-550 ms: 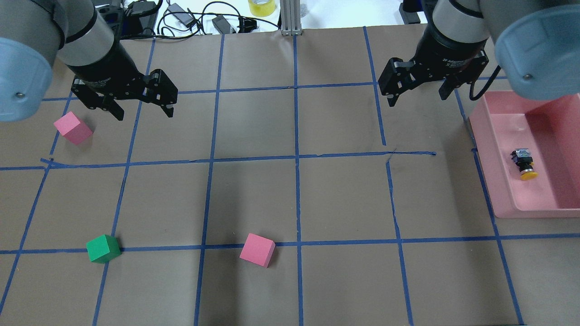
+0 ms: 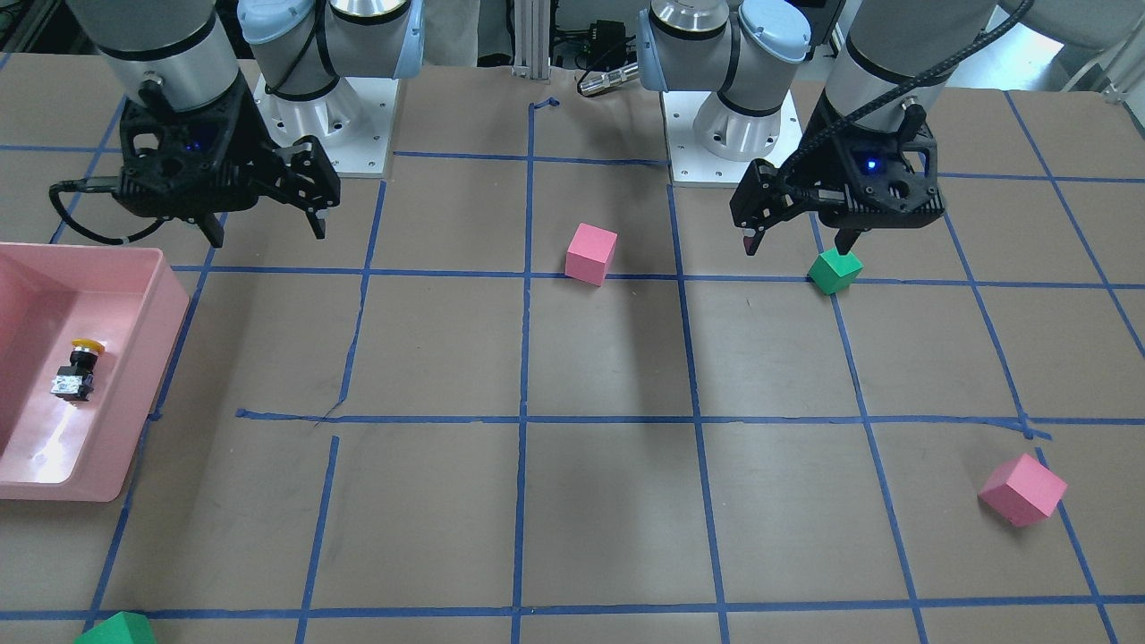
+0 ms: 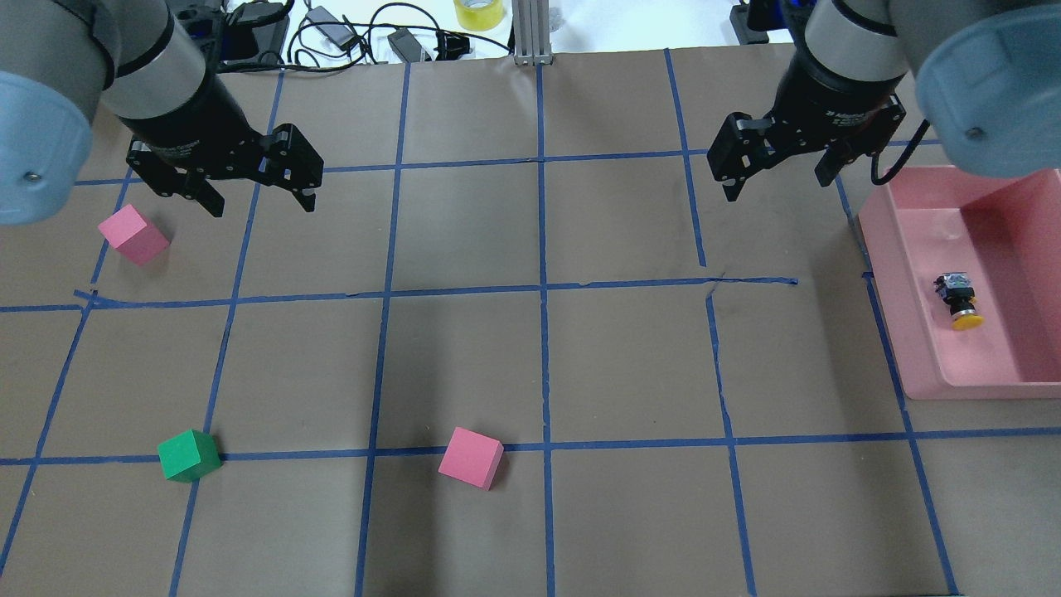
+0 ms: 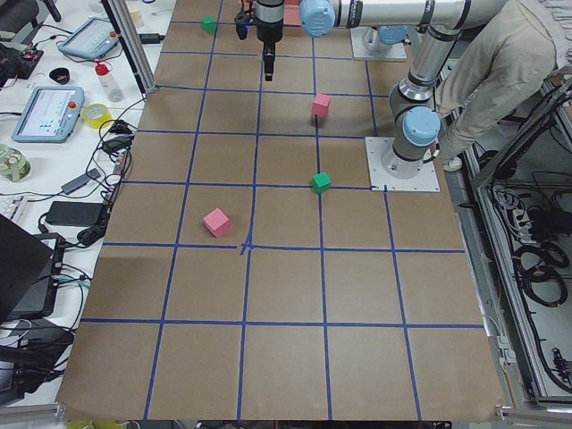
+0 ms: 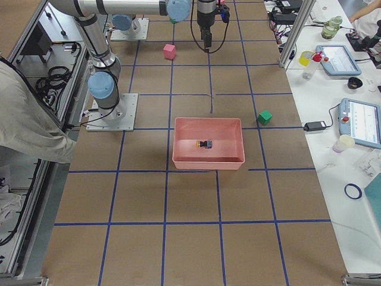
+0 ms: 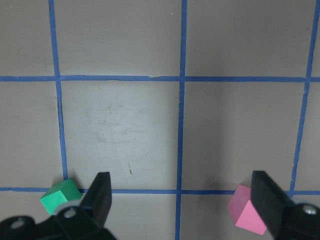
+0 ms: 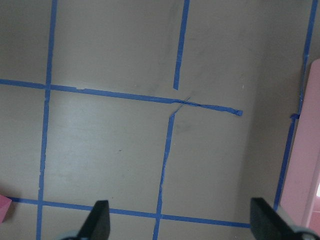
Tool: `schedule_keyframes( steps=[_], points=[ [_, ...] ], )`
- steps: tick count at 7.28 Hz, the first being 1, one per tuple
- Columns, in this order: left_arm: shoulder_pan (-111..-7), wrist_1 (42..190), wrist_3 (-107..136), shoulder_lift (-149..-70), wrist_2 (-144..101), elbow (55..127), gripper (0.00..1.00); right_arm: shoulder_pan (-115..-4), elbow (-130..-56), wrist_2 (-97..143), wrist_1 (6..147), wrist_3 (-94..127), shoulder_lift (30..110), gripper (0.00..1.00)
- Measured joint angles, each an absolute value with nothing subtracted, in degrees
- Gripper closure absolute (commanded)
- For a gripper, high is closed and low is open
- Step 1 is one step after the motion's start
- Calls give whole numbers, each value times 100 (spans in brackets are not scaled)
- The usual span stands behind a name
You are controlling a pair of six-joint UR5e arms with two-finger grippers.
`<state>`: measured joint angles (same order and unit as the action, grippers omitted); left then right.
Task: Align button upright
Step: 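Move the right gripper over the pink bin toward the button switch, then lower the right gripper into the bin and grasp the button switch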
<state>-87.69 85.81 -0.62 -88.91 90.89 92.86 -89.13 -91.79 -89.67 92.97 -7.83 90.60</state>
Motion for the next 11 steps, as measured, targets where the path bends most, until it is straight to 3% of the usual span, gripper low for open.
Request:
schedule_keyframes(
  steps=[5,8,11],
  points=[
    [-8721,8338,-62,-8964,9122,9308,0,-6807,-9357,-8977,9450,-2021,8570,0],
    [-8719,8222,-67,-9002,9123,9359,0,-5747,-10034,-9037,11281,-2916,7893,0],
    [-8719,8168,-90,-9039,9129,9384,0,-5434,-10838,-9053,12691,-3051,7481,0]
  ],
)
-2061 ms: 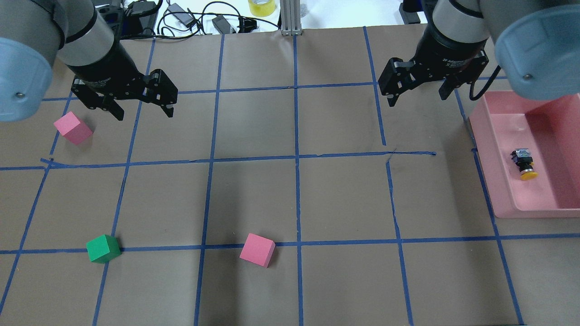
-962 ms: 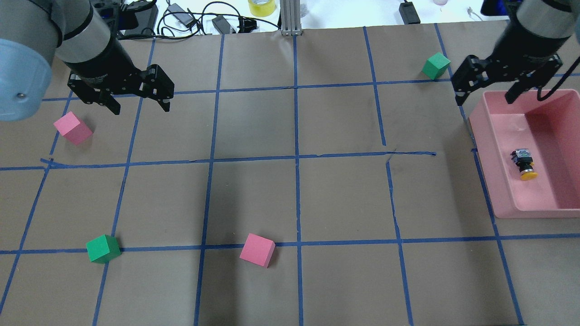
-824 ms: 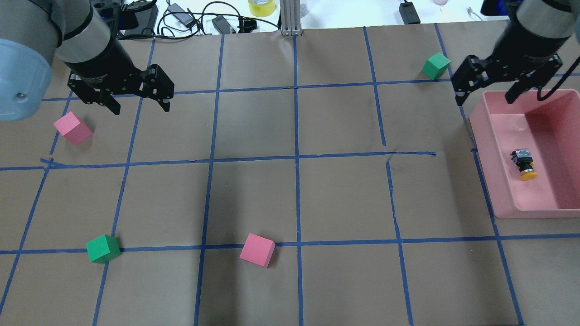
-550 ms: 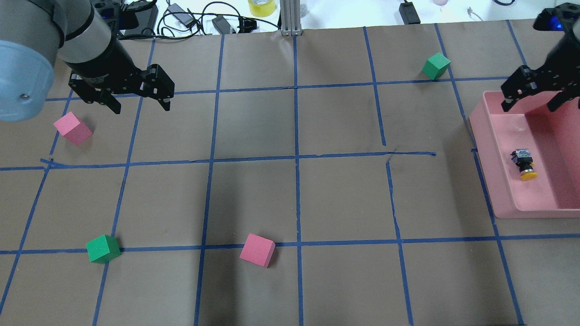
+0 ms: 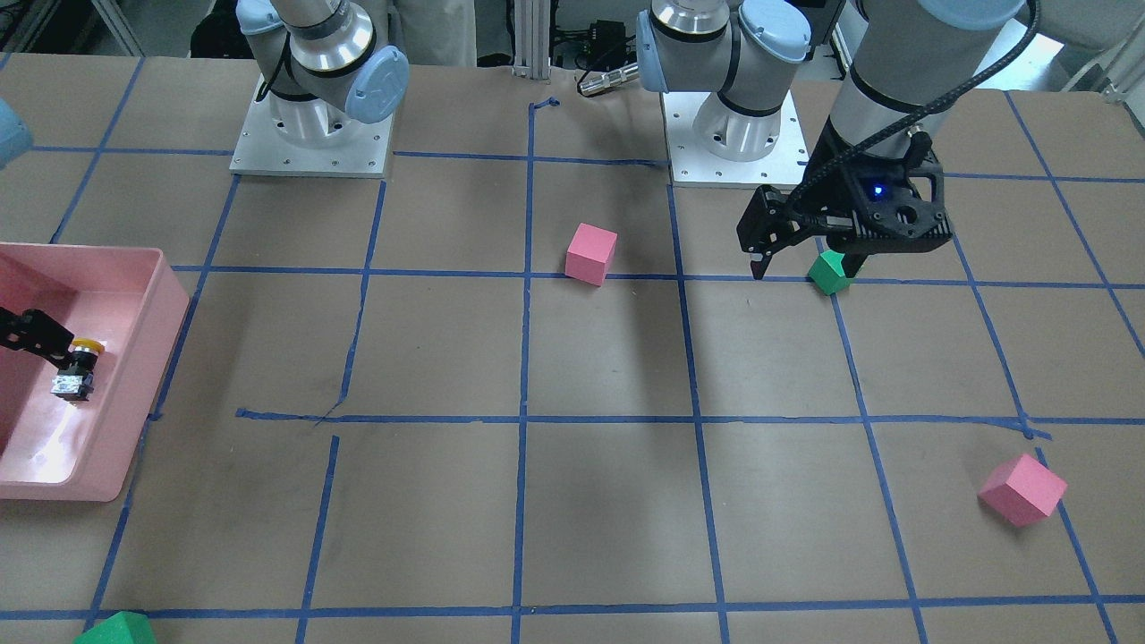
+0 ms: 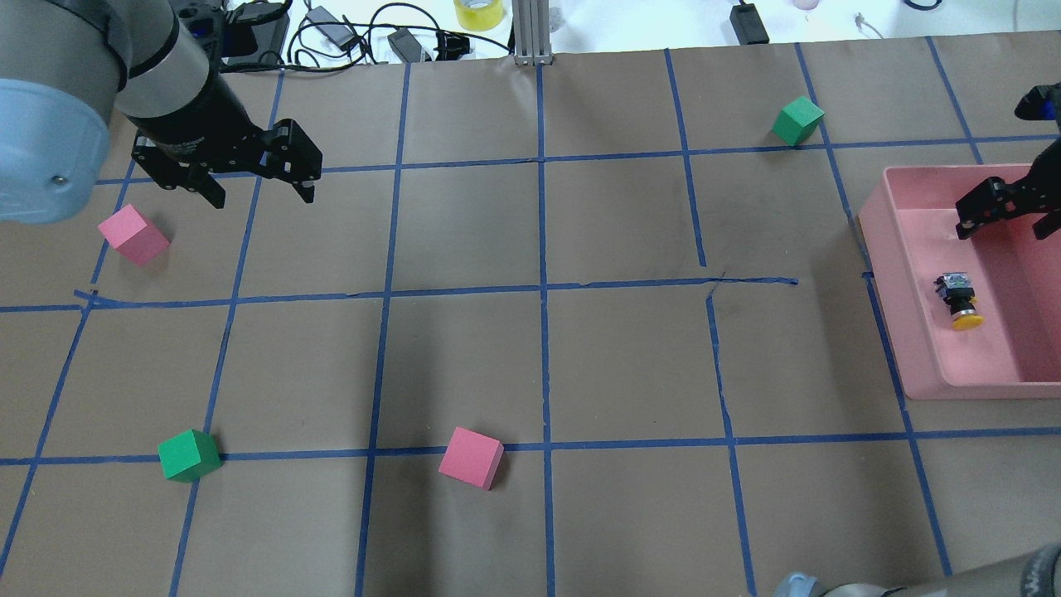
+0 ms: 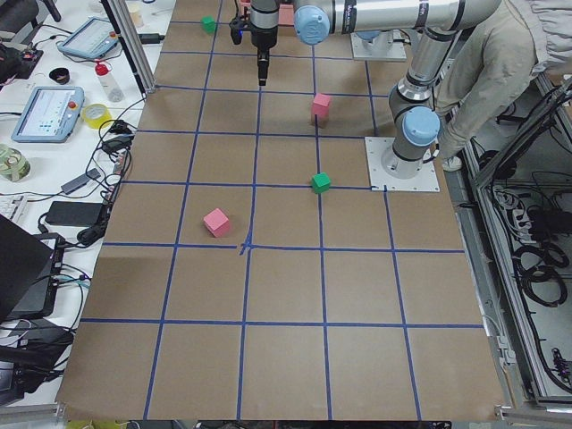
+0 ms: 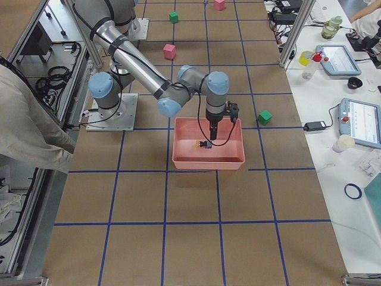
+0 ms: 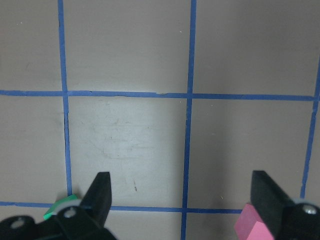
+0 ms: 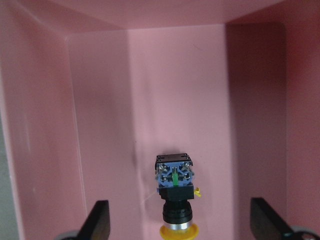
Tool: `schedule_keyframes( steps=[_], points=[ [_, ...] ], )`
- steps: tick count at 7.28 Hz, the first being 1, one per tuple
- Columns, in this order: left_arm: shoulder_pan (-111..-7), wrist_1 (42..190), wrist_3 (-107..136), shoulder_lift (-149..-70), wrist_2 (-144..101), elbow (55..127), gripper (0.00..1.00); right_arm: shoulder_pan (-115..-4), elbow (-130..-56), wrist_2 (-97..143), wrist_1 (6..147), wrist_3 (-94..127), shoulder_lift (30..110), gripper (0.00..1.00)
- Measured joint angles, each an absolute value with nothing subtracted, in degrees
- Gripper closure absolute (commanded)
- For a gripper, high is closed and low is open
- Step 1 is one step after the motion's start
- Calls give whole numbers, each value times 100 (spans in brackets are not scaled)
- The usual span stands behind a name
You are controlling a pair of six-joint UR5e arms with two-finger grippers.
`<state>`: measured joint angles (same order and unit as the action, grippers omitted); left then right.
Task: Align button upright
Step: 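Lower the right gripper into the bin and grasp the button switch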
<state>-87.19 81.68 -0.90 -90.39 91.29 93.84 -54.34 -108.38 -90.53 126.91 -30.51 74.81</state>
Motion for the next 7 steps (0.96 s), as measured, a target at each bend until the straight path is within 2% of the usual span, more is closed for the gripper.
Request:
schedule_keyframes(
  steps=[7],
  points=[
    [-8721,7979,-105,-9089,9072,9400,0,-5405,-10968,-9037,13165,-3743,7065,0]
  ],
)
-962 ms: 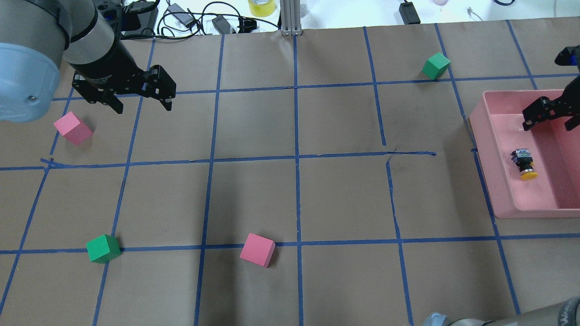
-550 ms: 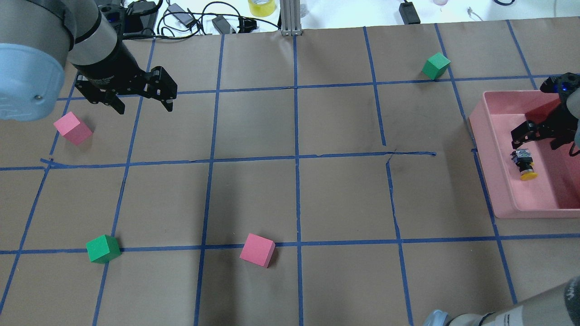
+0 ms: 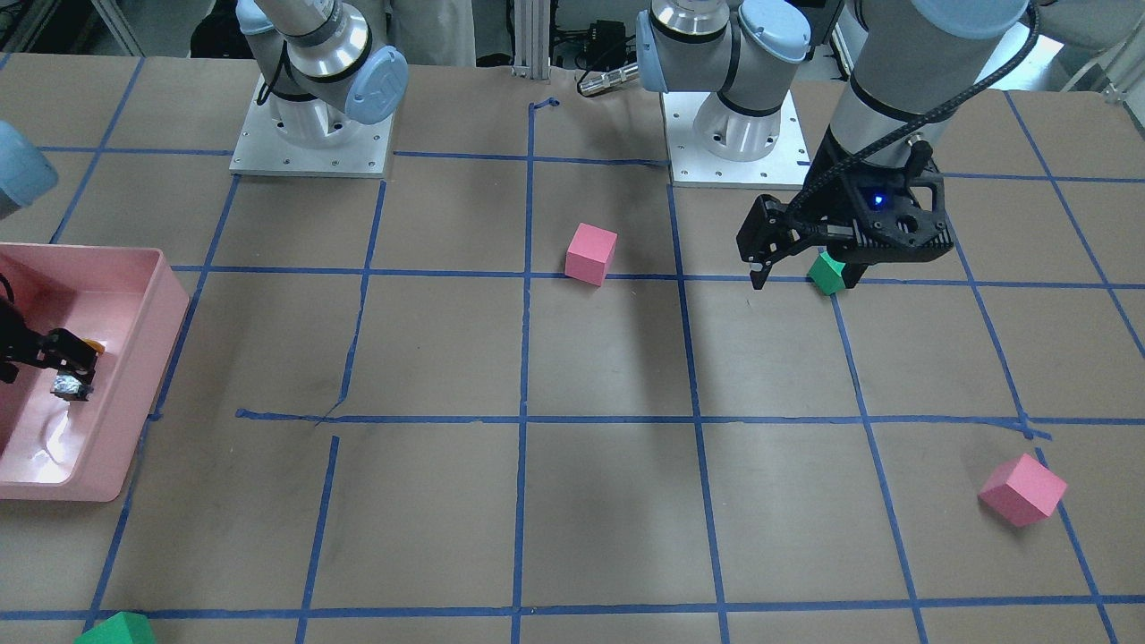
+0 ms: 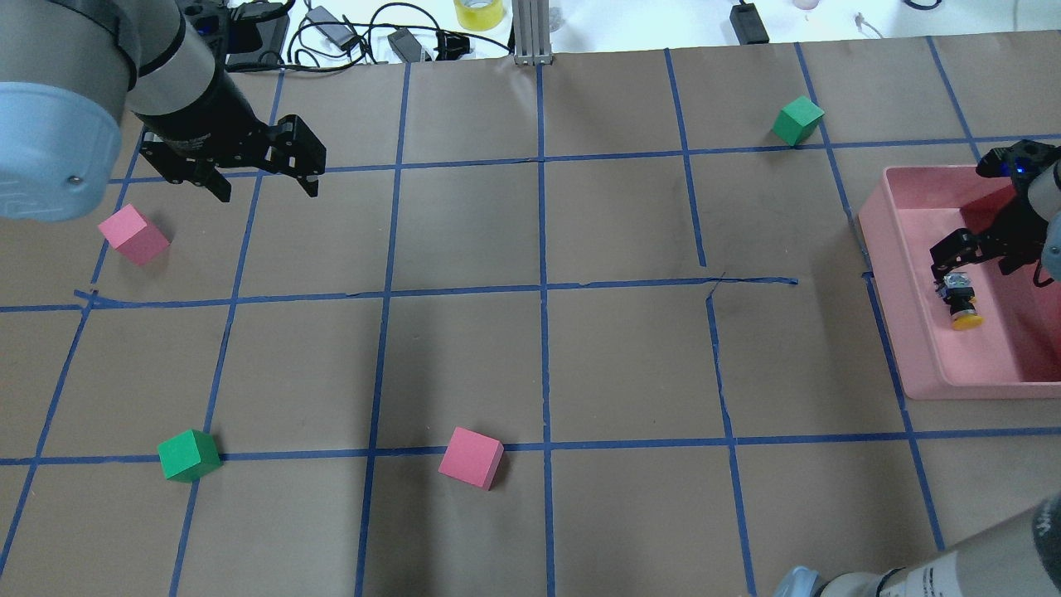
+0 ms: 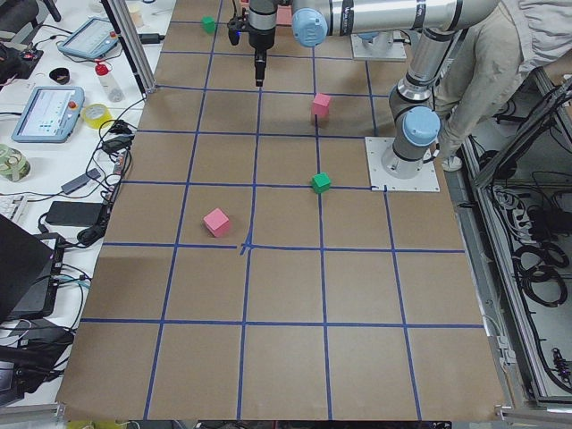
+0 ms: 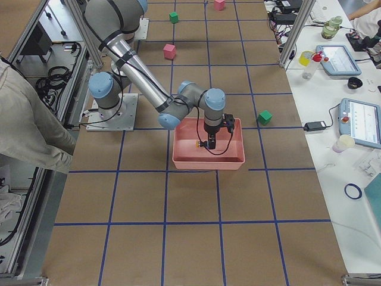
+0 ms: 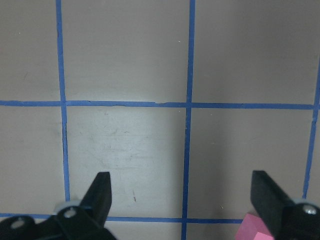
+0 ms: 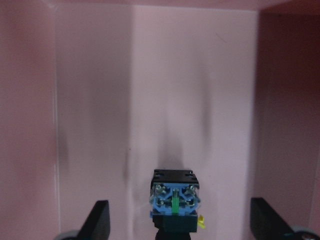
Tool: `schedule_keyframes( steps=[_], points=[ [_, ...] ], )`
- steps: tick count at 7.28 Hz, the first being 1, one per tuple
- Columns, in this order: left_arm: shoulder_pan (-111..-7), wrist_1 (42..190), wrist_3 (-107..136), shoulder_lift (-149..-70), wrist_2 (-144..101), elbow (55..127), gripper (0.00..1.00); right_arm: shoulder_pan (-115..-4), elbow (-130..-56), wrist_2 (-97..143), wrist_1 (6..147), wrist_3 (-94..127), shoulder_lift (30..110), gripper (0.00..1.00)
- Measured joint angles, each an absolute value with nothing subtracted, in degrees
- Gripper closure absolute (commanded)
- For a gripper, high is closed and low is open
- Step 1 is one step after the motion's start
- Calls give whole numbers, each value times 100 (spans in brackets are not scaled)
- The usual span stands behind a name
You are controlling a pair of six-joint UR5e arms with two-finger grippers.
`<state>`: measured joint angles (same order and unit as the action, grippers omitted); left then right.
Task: Align button upright
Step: 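Lower the right gripper into the bin and grasp the button switch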
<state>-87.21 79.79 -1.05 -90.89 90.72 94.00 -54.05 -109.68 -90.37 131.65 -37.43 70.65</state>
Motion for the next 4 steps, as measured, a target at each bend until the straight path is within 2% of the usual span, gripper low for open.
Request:
schedule_keyframes(
  steps=[4],
  points=[
    [-8743,8043,-103,-8998,9070,9397,0,-5398,-10969,-9069,13177,-3870,6982,0]
  ],
)
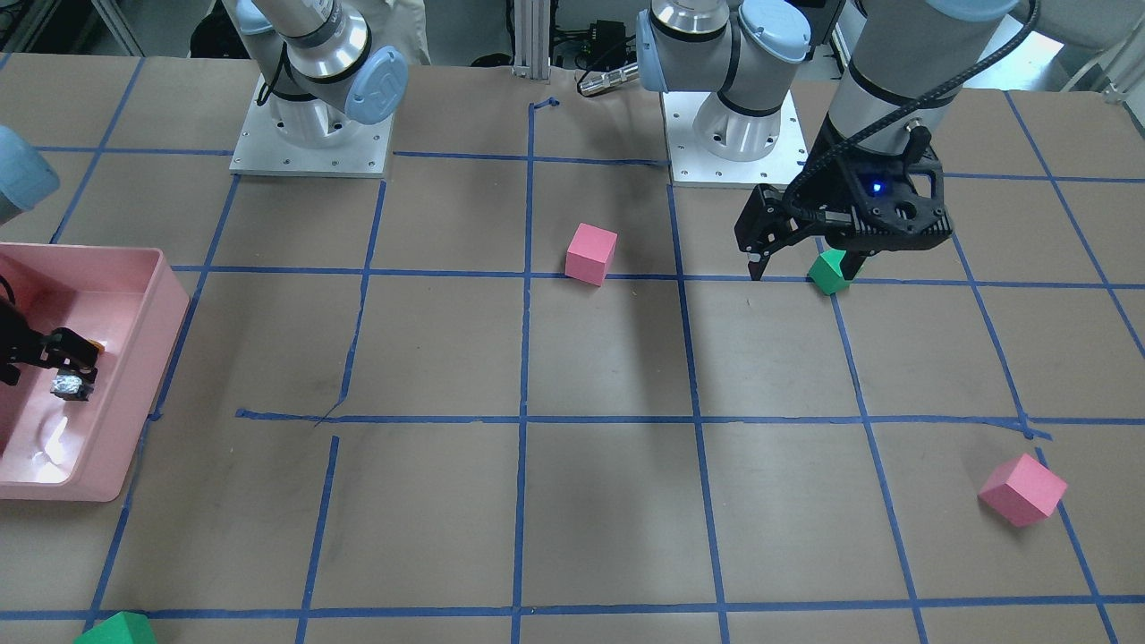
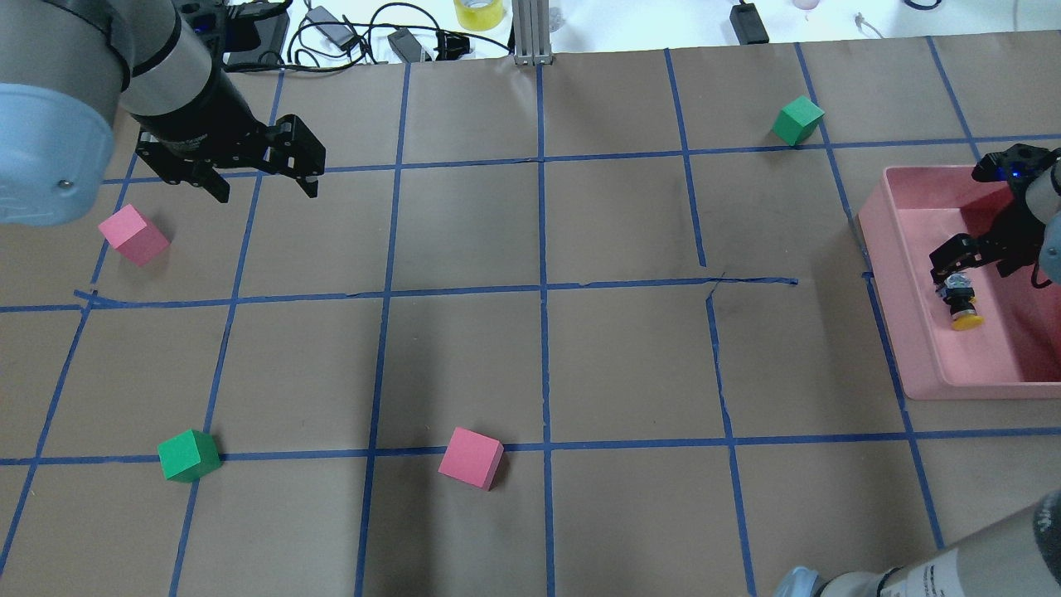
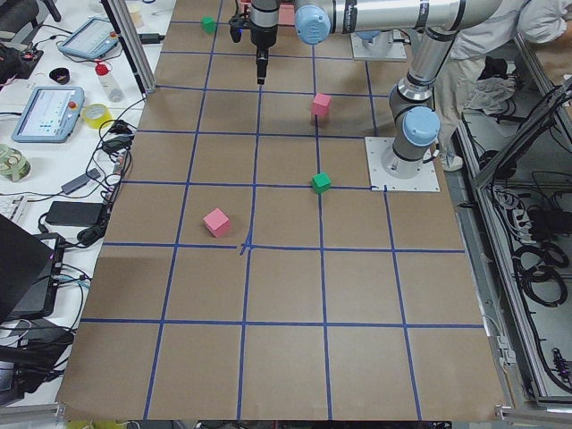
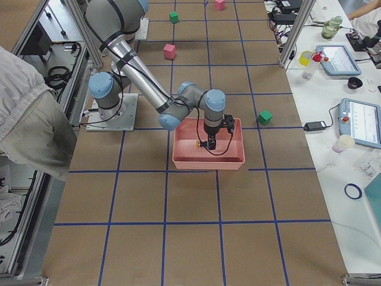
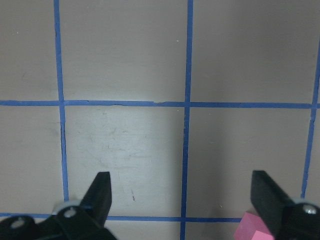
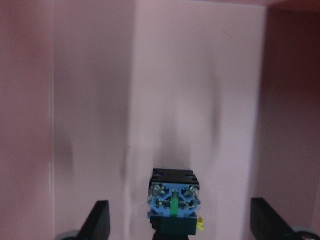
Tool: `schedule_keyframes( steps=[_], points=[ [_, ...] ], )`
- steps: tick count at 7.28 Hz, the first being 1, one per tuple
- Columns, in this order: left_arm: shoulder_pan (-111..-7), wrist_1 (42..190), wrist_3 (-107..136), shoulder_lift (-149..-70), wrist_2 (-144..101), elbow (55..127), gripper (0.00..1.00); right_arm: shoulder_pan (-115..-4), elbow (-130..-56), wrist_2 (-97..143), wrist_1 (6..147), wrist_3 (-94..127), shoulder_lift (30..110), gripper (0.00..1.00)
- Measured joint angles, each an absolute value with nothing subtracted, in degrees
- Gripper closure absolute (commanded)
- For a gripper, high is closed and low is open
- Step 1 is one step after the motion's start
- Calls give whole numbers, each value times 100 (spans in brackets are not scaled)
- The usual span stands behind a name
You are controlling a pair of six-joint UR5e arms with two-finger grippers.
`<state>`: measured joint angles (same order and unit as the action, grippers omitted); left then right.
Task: Align button upright
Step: 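Lower the right gripper into the bin and grasp the button switch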
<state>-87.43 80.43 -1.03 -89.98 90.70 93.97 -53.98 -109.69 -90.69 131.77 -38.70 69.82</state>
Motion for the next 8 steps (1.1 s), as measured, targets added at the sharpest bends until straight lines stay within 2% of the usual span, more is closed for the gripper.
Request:
schedule_keyframes(
  steps=[3,4,5,6,7,8],
  points=[
    [-8760,8082,-97,-8983,8963,9402,0,-5397,-10974,-9022,13258,-3907,6752,1],
    [-8762,8087,-97,-8983,8953,9403,0,-5396,-10986,-9017,13274,-3908,6723,14],
    [-8762,8094,-97,-8983,8949,9410,0,-5397,-11002,-9016,13280,-3907,6715,48],
    [-8763,8097,-98,-8982,8946,9426,0,-5397,-11008,-9021,13281,-3919,6716,74],
    [-8763,8097,-100,-8982,8944,9455,0,-5397,-11009,-9026,13274,-3939,6728,91],
    [-8763,8095,-100,-8982,8945,9478,0,-5397,-11000,-9036,13253,-3954,6748,100]
  ],
)
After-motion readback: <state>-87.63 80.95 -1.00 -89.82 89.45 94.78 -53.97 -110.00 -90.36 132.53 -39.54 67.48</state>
